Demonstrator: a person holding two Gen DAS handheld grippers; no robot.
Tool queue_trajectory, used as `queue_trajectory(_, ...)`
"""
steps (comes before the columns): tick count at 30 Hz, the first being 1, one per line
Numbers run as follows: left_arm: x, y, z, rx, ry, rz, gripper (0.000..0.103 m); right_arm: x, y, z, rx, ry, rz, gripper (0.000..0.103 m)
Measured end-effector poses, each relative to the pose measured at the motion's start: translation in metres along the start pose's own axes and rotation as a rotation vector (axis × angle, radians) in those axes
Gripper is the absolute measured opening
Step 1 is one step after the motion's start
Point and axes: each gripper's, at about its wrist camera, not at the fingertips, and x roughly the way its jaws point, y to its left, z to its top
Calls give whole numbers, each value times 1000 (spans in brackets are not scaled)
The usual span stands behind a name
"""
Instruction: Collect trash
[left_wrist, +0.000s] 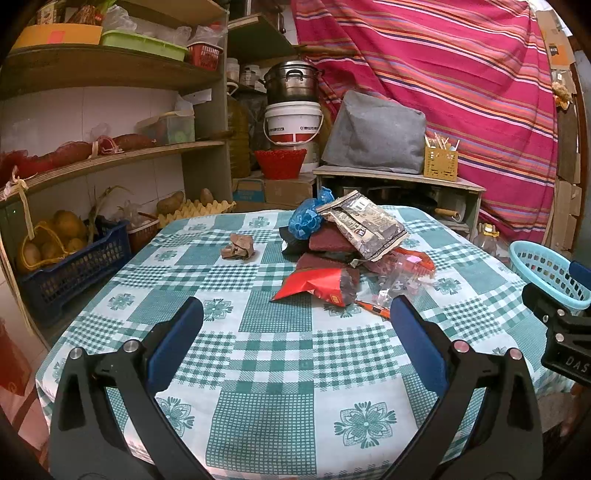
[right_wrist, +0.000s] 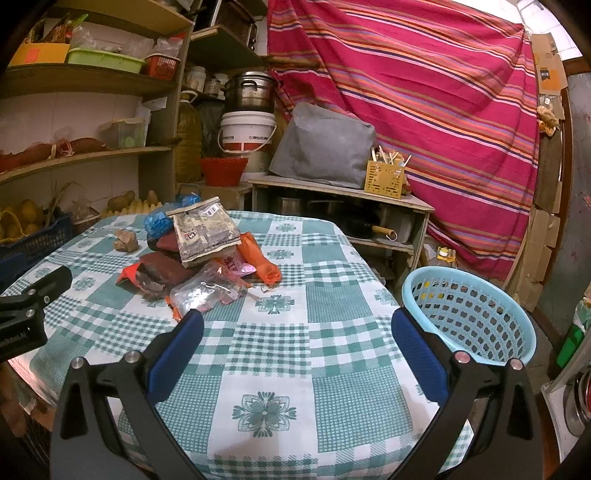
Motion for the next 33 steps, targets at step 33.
queue_trajectory(33, 1, -2, -1, 3, -2, 2, 98, -1, -2, -1, 1, -1, -4, 99)
